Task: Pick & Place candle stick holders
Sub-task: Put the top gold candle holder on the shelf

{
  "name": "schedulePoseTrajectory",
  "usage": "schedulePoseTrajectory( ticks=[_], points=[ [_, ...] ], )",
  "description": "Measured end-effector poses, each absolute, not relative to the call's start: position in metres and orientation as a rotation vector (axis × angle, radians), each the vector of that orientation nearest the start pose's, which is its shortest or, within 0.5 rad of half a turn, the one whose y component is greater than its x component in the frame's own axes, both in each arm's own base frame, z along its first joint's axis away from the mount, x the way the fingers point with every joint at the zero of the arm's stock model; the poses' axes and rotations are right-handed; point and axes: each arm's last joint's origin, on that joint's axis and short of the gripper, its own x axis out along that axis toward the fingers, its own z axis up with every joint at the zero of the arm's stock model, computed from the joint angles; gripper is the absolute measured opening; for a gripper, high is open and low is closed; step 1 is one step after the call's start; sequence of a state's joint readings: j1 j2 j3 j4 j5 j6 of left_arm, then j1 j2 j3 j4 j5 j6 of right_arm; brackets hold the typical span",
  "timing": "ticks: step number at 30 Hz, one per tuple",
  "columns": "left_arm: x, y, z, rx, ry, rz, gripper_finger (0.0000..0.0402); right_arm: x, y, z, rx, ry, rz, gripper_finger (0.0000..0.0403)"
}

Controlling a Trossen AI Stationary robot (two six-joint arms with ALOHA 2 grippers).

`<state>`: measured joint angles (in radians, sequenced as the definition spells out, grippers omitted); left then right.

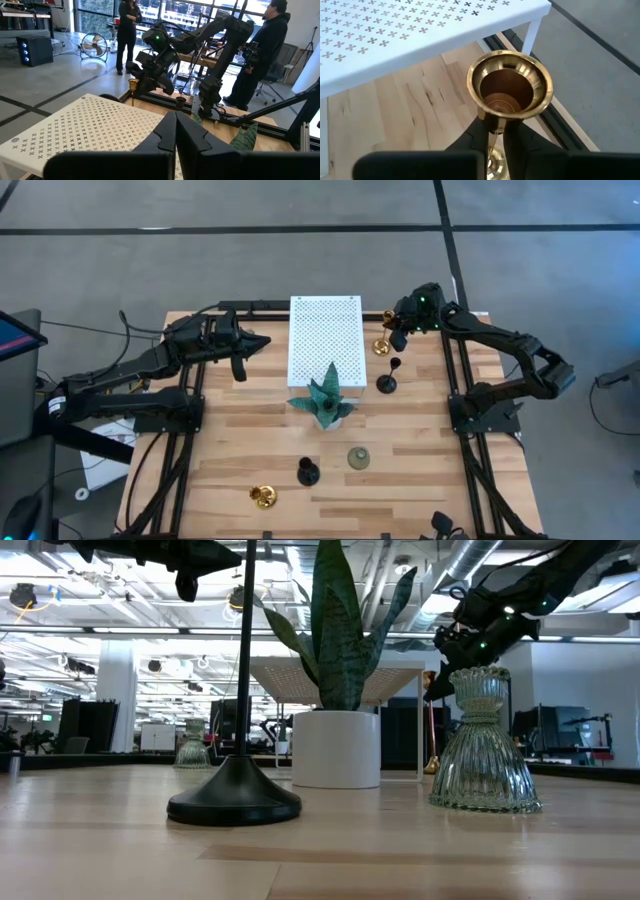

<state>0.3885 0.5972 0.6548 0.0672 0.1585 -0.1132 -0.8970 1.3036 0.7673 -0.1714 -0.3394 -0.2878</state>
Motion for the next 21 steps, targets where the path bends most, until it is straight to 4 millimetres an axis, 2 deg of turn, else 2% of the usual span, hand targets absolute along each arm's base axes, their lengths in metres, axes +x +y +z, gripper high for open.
schedulePoseTrajectory(
  ticks=[6, 9, 15, 21],
  points=[
    [0.13, 0.048, 0.338, -0.079, -0.133, 0.222, 0.0004, 0.167, -0.194, 0.237, 0.108, 0.605, -0.456, 0.002],
    [0.13, 0.048, 0.338, -0.079, -0.133, 0.222, 0.0004, 0.164, -0.191, 0.25, 0.1, 0.599, -0.466, 0.002],
    [0.13, 0.048, 0.338, -0.079, -0.133, 0.222, 0.0004, 0.162, -0.189, 0.295, 0.086, 0.591, -0.483, 0.002],
    [0.13, 0.048, 0.338, -0.079, -0.133, 0.222, 0.0004, 0.168, -0.19, 0.35, 0.051, 0.55, -0.476, 0.002]
  ],
)
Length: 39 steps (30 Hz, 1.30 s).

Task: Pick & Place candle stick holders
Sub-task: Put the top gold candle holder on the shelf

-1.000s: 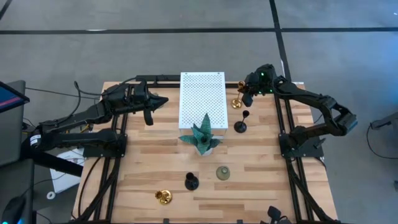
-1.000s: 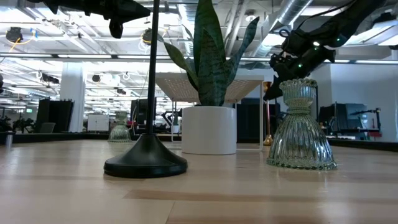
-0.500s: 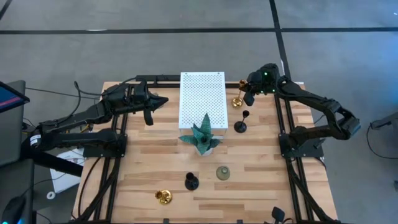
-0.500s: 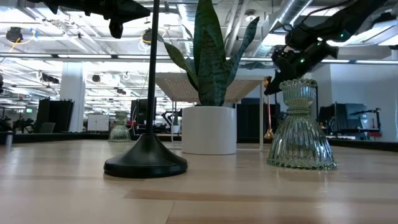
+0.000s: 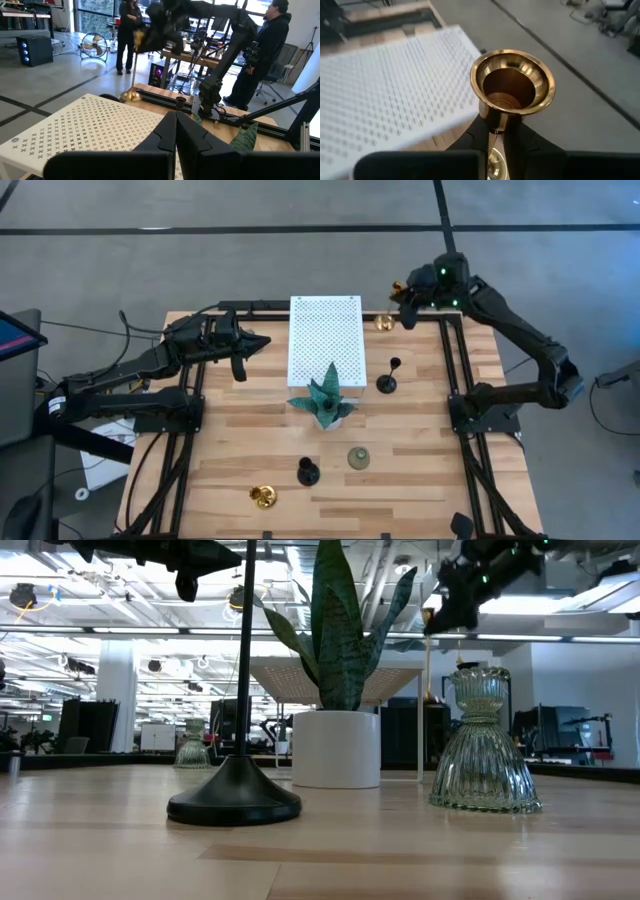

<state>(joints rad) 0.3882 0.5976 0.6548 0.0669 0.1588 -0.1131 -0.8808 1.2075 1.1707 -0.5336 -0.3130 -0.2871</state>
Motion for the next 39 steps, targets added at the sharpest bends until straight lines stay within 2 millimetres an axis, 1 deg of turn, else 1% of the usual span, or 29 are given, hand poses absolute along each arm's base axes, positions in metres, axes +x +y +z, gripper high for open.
schedulePoseTrajectory(
  ticks=[3, 5, 7, 10, 12, 17, 24, 32, 39],
  points=[
    [0.13, 0.048, 0.338, -0.079, -0.133, 0.222, 0.0004, 0.176, -0.19, 0.376, 0.012, 0.505, -0.463, 0.002],
    [0.13, 0.048, 0.338, -0.079, -0.133, 0.222, 0.0004, 0.182, -0.19, 0.39, -0.004, 0.488, -0.448, 0.002],
    [0.13, 0.048, 0.338, -0.079, -0.133, 0.222, 0.0004, 0.192, -0.19, 0.397, -0.01, 0.487, -0.424, 0.002],
    [0.13, 0.048, 0.338, -0.079, -0.133, 0.222, 0.0004, 0.21, -0.192, 0.404, -0.02, 0.486, -0.384, 0.002],
    [0.13, 0.048, 0.338, -0.079, -0.132, 0.222, 0.0004, 0.222, -0.196, 0.404, -0.021, 0.491, -0.362, 0.002],
    [0.13, 0.048, 0.338, -0.079, -0.133, 0.222, 0.0004, 0.252, -0.209, 0.395, -0.01, 0.522, -0.324, 0.002],
    [0.13, 0.048, 0.338, -0.079, -0.132, 0.222, 0.0004, 0.275, -0.231, 0.379, 0.009, 0.553, -0.32, 0.002],
    [0.13, 0.048, 0.338, -0.079, -0.132, 0.222, 0.0004, 0.288, -0.242, 0.368, 0.019, 0.574, -0.314, 0.002],
    [0.13, 0.048, 0.338, -0.079, -0.132, 0.223, 0.0004, 0.287, -0.243, 0.367, 0.014, 0.577, -0.317, 0.002]
  ],
)
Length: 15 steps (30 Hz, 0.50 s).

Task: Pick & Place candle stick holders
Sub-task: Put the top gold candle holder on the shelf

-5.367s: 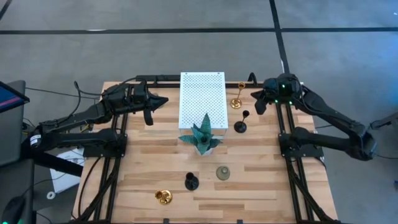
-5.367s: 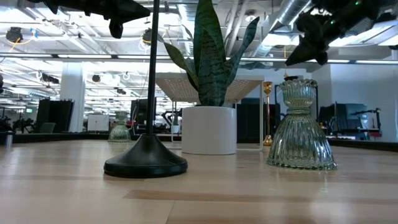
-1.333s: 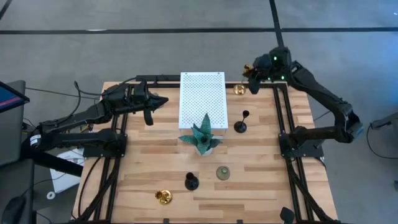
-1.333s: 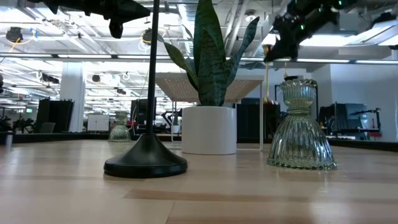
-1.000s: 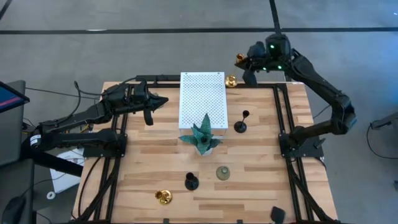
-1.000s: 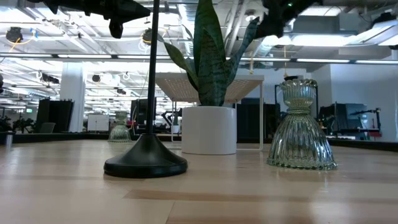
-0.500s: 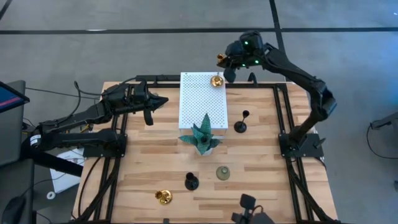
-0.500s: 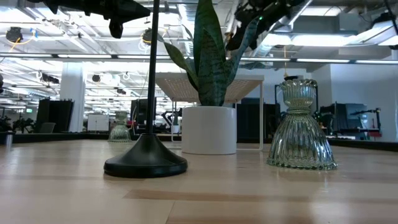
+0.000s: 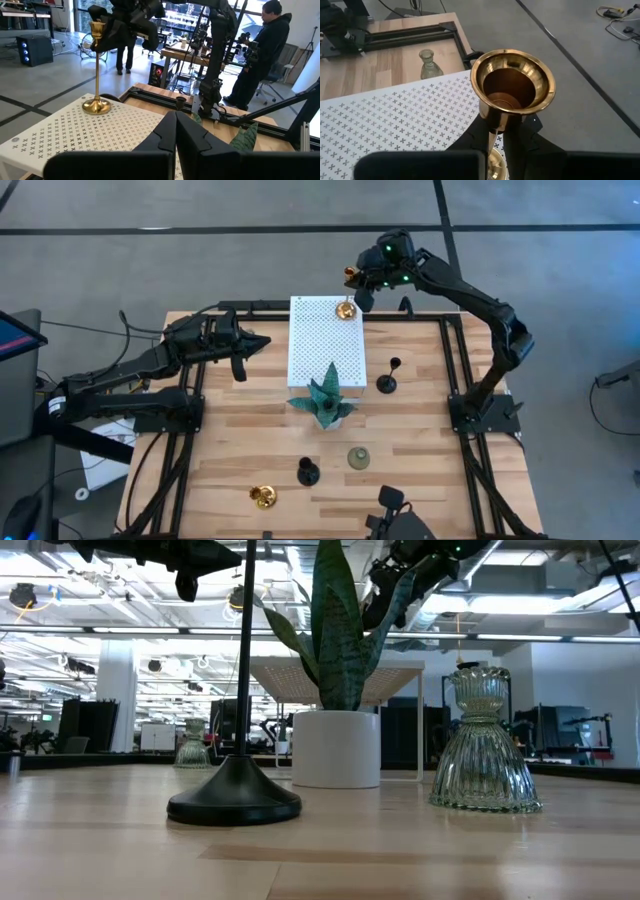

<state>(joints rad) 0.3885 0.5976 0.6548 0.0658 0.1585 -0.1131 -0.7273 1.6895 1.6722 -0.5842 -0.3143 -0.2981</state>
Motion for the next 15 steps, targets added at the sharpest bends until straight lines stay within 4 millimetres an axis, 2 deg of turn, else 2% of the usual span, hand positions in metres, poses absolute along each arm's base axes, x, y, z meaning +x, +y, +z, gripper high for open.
schedulePoseTrajectory(
  ticks=[4, 10, 15],
  points=[
    [0.1299, 0.0482, 0.3377, -0.079, -0.131, 0.223, 0.0004, 0.2849, -0.2449, 0.3675, 0.017, 0.578, -0.323, 0.0036],
    [0.1299, 0.0482, 0.3376, -0.08, -0.13, 0.222, 0.0004, 0.2862, -0.2433, 0.3673, 0.016, 0.579, -0.318, 0.0125],
    [0.13, 0.0482, 0.3375, -0.08, -0.128, 0.223, 0.0004, 0.2876, -0.24, 0.369, 0.01, 0.573, -0.311, 0.0184]
  ],
)
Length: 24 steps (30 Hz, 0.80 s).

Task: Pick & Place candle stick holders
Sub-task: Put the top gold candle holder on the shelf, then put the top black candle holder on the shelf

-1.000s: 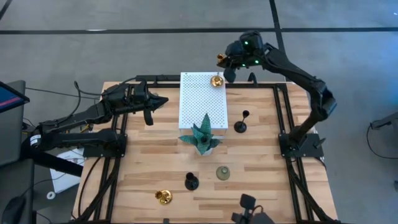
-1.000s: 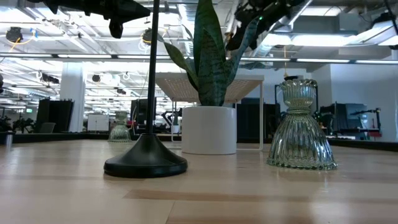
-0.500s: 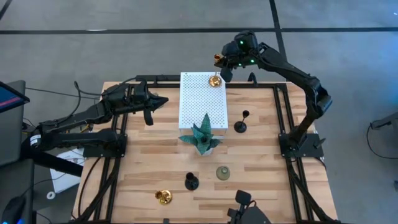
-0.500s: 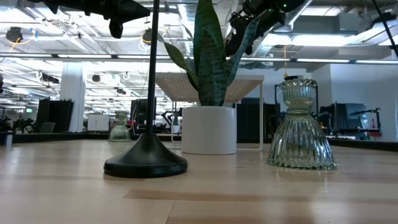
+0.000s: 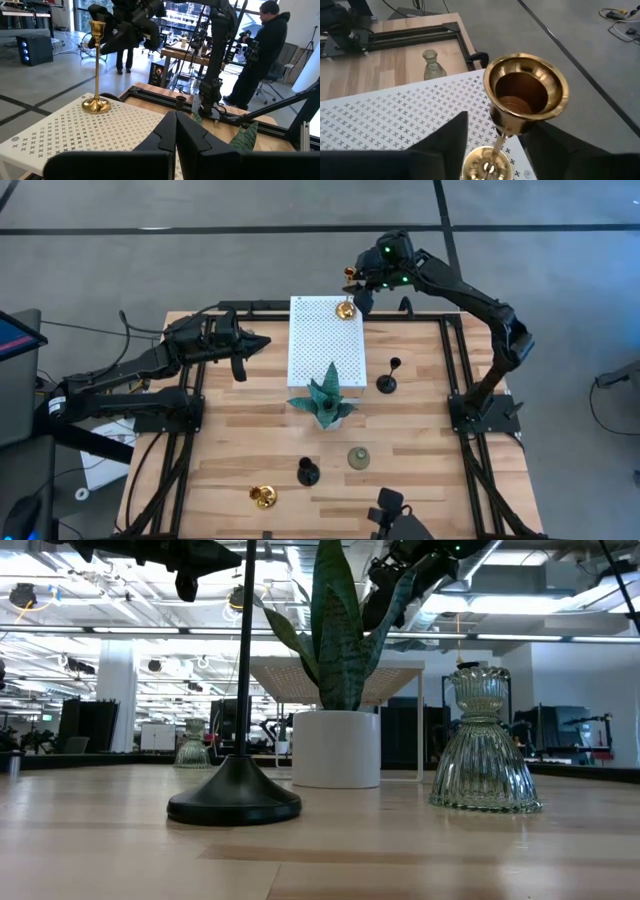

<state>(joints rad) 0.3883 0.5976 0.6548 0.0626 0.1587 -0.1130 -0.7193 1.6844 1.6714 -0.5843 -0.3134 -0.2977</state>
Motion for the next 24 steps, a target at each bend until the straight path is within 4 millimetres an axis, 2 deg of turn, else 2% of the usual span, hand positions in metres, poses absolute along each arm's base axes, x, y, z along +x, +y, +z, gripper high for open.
schedulePoseTrajectory(
  ticks=[5, 9, 19, 24],
  points=[
    [0.13, 0.048, 0.337, -0.081, -0.127, 0.223, 0.0004, 0.28, -0.234, 0.38, -0.01, 0.555, -0.315, 0.0226],
    [0.13, 0.048, 0.337, -0.081, -0.126, 0.223, 0.0004, 0.267, -0.228, 0.394, -0.04, 0.547, -0.347, 0.0238],
    [0.13, 0.048, 0.337, -0.081, -0.126, 0.223, 0.0004, 0.221, -0.201, 0.423, -0.027, 0.593, -0.416, 0.0229],
    [0.13, 0.048, 0.337, -0.081, -0.126, 0.223, 0.0004, 0.204, -0.181, 0.435, -0.068, 0.603, -0.395, 0.0196]
  ],
)
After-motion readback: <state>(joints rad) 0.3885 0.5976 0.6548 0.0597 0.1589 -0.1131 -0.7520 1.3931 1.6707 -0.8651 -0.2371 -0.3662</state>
